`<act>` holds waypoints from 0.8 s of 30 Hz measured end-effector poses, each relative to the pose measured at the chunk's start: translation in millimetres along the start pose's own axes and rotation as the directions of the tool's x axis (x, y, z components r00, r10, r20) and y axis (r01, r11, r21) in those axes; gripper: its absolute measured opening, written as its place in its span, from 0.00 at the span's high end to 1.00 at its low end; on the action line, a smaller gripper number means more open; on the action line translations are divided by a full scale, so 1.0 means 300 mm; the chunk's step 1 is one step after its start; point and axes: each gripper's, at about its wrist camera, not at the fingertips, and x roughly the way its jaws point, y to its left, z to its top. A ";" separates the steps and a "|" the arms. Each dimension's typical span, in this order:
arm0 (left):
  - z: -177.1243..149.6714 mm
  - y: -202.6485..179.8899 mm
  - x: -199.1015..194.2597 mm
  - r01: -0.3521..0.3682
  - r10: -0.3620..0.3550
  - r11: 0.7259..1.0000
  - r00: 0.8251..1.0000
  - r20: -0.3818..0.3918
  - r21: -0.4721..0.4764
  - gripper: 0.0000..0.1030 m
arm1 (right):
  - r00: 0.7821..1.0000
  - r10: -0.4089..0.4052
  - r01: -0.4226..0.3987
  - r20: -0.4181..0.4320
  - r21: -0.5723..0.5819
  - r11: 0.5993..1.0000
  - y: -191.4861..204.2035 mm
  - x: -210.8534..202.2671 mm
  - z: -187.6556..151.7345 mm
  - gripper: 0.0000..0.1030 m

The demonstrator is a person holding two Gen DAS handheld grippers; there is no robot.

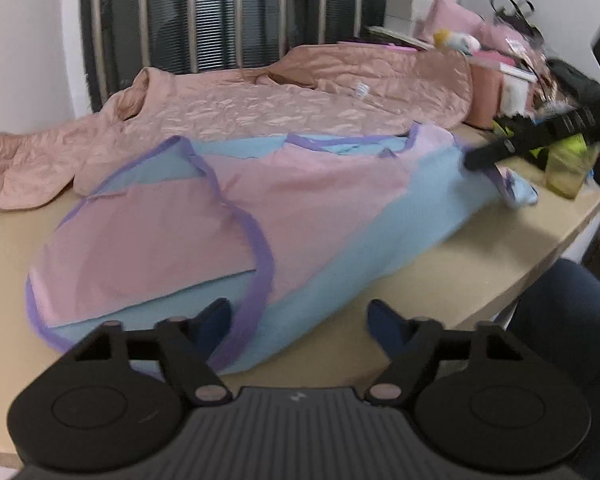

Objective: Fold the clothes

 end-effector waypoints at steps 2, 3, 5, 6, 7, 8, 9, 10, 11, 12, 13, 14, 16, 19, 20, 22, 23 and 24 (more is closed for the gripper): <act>-0.006 0.033 -0.011 -0.028 0.028 1.000 1.000 -0.001 -0.010 0.37 | 1.000 -0.010 0.009 -0.021 -0.033 0.999 0.009 0.003 -0.020 0.99; -0.013 0.050 -0.020 -0.038 0.038 0.999 0.999 -0.001 -0.018 0.42 | 0.999 -0.018 0.016 -0.034 -0.049 0.999 0.013 0.008 -0.029 0.99; -0.012 0.086 -0.026 -0.040 0.040 0.998 0.999 -0.002 -0.040 0.58 | 0.998 -0.042 0.038 -0.050 -0.081 0.996 0.019 0.023 -0.042 0.99; -0.009 0.104 -0.029 -0.035 0.035 0.998 0.999 -0.005 -0.056 0.70 | 0.997 -0.061 0.055 -0.055 -0.105 0.993 0.025 0.030 -0.047 0.98; -0.002 0.122 -0.029 -0.028 0.027 0.996 1.000 -0.010 -0.080 0.77 | 0.995 -0.082 0.074 -0.051 -0.142 0.987 0.036 0.032 -0.053 0.94; 0.003 0.142 -0.028 -0.011 0.009 0.994 1.000 -0.012 -0.111 0.79 | 0.994 -0.107 0.099 -0.027 -0.196 0.976 0.055 0.028 -0.061 0.93; 0.010 0.160 -0.027 0.005 -0.007 0.990 1.000 -0.013 -0.142 0.81 | 0.992 -0.127 0.126 0.011 -0.263 0.957 0.081 0.020 -0.072 0.85; 0.017 0.176 -0.024 0.017 -0.020 0.986 1.000 -0.017 -0.168 0.81 | 0.991 -0.127 0.136 0.048 -0.342 0.930 0.111 0.010 -0.089 0.69; 0.020 0.186 -0.021 0.027 -0.031 0.983 0.999 -0.021 -0.183 0.81 | 0.990 -0.115 0.138 0.080 -0.424 0.895 0.143 0.000 -0.108 0.61; 0.023 0.196 -0.018 0.036 -0.042 0.980 0.999 -0.024 -0.198 0.80 | 0.990 -0.096 0.134 0.100 -0.507 0.852 0.176 -0.004 -0.130 0.55; 0.026 0.206 -0.016 0.044 -0.051 0.977 0.998 -0.027 -0.211 0.80 | 0.992 -0.070 0.118 0.104 -0.589 0.799 0.209 0.002 -0.157 0.56; 0.028 0.210 -0.015 0.046 -0.053 0.975 0.998 -0.028 -0.215 0.80 | 0.995 -0.046 0.096 0.094 -0.653 0.751 0.235 0.014 -0.180 0.57; 0.032 0.218 -0.014 0.048 -0.056 0.974 0.998 -0.030 -0.223 0.79 | 0.998 -0.028 0.064 0.061 -0.717 0.694 0.263 0.058 -0.205 0.59; 0.038 0.208 -0.017 0.047 -0.056 0.978 0.998 -0.038 -0.202 0.76 | 0.999 -0.042 0.052 0.033 -0.770 0.636 0.275 0.133 -0.218 0.70; 0.039 0.204 -0.018 0.039 -0.048 0.981 0.998 -0.040 -0.191 0.74 | 0.999 -0.045 0.045 0.022 -0.773 0.633 0.271 0.151 -0.212 0.76; 0.043 0.189 -0.027 -0.016 0.011 0.985 0.999 -0.035 -0.171 0.55 | 0.999 -0.047 0.035 0.006 -0.763 0.645 0.260 0.171 -0.193 1.00; 0.051 0.171 -0.040 -0.088 0.086 0.985 0.996 -0.020 -0.151 0.53 | 0.999 -0.049 0.036 0.005 -0.754 0.656 0.254 0.174 -0.181 0.99; 0.059 0.140 -0.062 -0.136 0.139 0.984 0.990 0.020 -0.116 0.48 | 0.999 -0.038 0.032 0.009 -0.738 0.674 0.249 0.166 -0.167 0.99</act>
